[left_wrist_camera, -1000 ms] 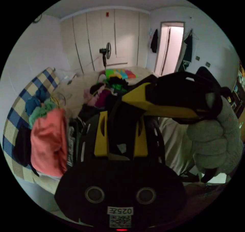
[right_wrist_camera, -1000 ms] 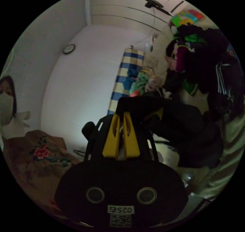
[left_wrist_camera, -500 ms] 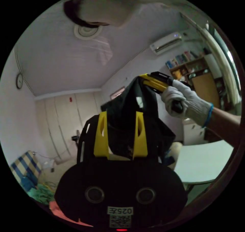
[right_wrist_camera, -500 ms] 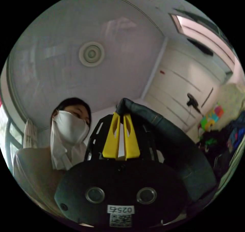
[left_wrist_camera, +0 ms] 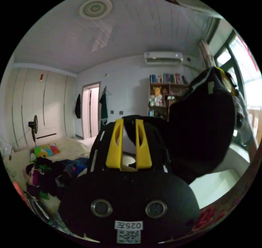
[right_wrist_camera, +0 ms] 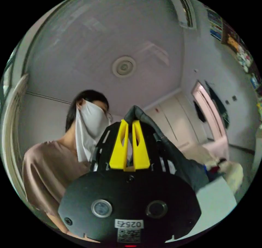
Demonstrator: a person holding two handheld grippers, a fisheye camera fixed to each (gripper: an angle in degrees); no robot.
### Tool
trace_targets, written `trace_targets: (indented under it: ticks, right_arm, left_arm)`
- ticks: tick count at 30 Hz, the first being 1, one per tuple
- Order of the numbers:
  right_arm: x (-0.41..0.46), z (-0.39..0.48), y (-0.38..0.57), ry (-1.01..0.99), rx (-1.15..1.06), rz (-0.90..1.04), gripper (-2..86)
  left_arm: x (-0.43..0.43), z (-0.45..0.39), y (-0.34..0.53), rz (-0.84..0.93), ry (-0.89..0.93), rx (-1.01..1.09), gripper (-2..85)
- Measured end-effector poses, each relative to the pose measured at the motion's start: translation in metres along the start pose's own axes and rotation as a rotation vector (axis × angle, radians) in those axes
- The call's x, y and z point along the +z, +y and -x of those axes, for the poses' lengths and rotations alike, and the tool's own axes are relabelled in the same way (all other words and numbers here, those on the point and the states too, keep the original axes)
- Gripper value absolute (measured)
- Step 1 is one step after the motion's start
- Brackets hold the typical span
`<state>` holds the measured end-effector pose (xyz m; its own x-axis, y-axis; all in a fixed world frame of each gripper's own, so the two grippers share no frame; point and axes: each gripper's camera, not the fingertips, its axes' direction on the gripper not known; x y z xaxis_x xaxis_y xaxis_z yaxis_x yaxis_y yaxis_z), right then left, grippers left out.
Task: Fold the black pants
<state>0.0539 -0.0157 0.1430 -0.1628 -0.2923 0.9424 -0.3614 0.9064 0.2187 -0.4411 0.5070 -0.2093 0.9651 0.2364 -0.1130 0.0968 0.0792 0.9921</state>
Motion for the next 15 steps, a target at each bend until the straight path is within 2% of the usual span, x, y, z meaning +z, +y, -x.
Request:
trace_targets:
  ticks: [3,5,7,8,11,15]
  right_arm:
    - [-0.074,-0.02,0.03,0.4,0.188,0.165,-0.8]
    - [-0.117,-0.055,0.072,0.811,0.377,0.39,-0.9]
    - [-0.149,-0.092,0.114,0.951,0.523,0.543,-0.9]
    - [-0.177,-0.113,0.14,1.001,0.659,0.556,-0.9]
    - [-0.241,-0.145,0.192,1.023,0.968,0.503,-0.8]
    - [-0.274,-0.135,0.208,0.983,1.13,0.351,-0.5]
  left_arm:
    - [0.055,-0.028,0.068,0.244,0.092,0.036,2.5]
    - [0.105,-0.023,0.145,0.506,0.284,-0.109,2.6]
    - [0.135,-0.009,0.205,0.713,0.409,-0.229,2.0]
    - [0.148,0.002,0.241,0.833,0.466,-0.296,1.7]
    - [0.151,0.034,0.299,0.967,0.559,-0.349,3.8]
    - [0.155,0.071,0.343,1.106,0.573,-0.305,10.1]
